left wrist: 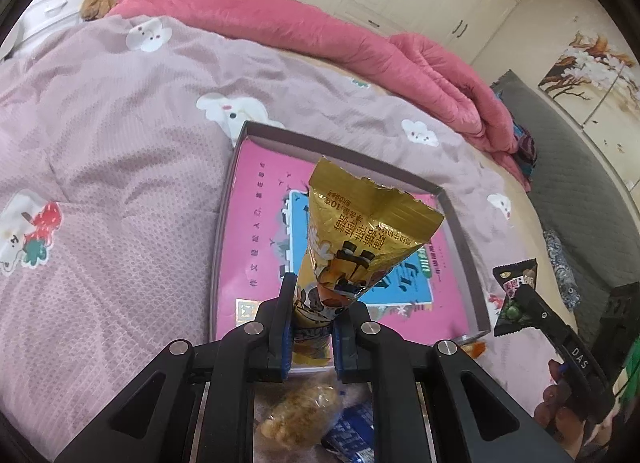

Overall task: Organize snacks
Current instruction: 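Carry the wafer pack over the tray with the left tool while the right tool carries the pea bag, then open the left tool over the tray while the right tool releases the pea bag, then move both open tools back toward the remaining snack pile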

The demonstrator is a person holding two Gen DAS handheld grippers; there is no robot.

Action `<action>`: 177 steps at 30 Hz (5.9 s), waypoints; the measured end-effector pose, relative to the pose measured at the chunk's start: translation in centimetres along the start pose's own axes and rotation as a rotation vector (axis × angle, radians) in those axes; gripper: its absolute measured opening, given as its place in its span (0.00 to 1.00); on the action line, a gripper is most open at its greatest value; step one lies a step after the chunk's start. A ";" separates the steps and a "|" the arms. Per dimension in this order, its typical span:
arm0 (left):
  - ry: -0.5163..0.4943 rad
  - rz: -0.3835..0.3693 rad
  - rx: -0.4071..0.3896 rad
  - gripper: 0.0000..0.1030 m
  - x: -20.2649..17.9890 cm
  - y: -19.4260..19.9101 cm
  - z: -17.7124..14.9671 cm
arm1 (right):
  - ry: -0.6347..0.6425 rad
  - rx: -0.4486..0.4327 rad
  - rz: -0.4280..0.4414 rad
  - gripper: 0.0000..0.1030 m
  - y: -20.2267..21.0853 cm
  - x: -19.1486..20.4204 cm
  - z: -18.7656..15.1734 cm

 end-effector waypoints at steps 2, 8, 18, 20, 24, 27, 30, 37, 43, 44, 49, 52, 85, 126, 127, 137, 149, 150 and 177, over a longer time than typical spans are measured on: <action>0.002 0.008 0.012 0.15 0.2 -0.5 0.0 | -0.006 0.011 0.001 0.23 -0.4 -0.1 -0.2; -0.001 0.027 0.040 0.15 0.4 -1.7 -0.2 | -0.022 0.030 0.007 0.23 -1.3 -0.5 -0.4; -0.015 0.052 0.078 0.15 0.5 -3.2 -1.0 | -0.067 0.090 0.027 0.23 -2.9 -1.2 -1.5; -0.013 0.059 0.082 0.15 0.6 -3.3 -1.1 | -0.068 0.096 0.024 0.23 -3.2 -1.3 -1.7; -0.013 0.072 0.085 0.15 0.7 -3.6 -1.0 | -0.073 0.110 0.016 0.23 -3.6 -1.6 -1.9; -0.022 0.086 0.085 0.15 0.6 -3.7 -1.0 | -0.077 0.138 0.005 0.23 -4.3 -1.8 -2.3; -0.022 0.091 0.088 0.15 0.6 -4.0 -1.0 | -0.084 0.156 -0.001 0.23 -4.6 -2.0 -2.7; -0.010 0.096 0.090 0.18 0.8 -4.1 -0.9 | -0.093 0.187 -0.001 0.24 -5.1 -2.1 -3.4; -0.002 0.099 0.094 0.21 1.2 -4.3 -0.7 | -0.115 0.183 -0.017 0.24 -5.0 -2.7 -3.5; -0.003 0.100 0.096 0.22 1.2 -4.4 -0.7 | -0.121 0.185 -0.014 0.24 -5.0 -2.7 -3.5; -0.004 0.084 0.100 0.32 1.2 -4.6 -0.8 | -0.119 0.175 -0.027 0.24 -4.7 -2.9 -3.3; -0.013 0.073 0.096 0.36 1.0 -4.6 -0.8 | -0.115 0.156 -0.039 0.24 -4.3 -3.0 -3.0; -0.026 0.021 -0.027 0.71 0.4 0.9 0.9 | -0.075 0.057 0.001 0.41 -2.1 -1.1 -1.1; -0.089 0.053 -0.037 0.74 0.3 5.3 -2.5 | 0.089 0.054 0.028 0.51 1.8 3.7 -2.6; -0.091 0.053 -0.037 0.74 0.3 5.4 -2.6 | 0.094 0.055 0.027 0.51 1.9 3.8 -2.7; -0.096 0.042 -0.007 0.74 -0.1 5.9 -4.4 | 0.122 0.059 0.027 0.51 2.6 4.5 -3.3; -0.117 0.031 0.047 0.74 -1.1 6.2 -7.4 | 0.144 0.069 0.032 0.51 3.4 4.9 -4.1; -0.120 0.037 0.049 0.74 -1.2 6.2 -7.6 | 0.146 0.070 0.032 0.51 3.5 5.0 -4.2; -0.153 0.047 0.200 0.81 -2.2 4.5 -13.4 | 0.223 0.142 0.041 0.65 3.6 6.6 -6.7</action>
Point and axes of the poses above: each gripper's, at about its wrist camera, not at the fingertips, and y roughly against the way its jaws point, x to its left, z to its top, the point moved 6 cm from there along -y, roughly the way its jaws point, and after that the axes turned 11 degrees about y, right-handed, at the moved point
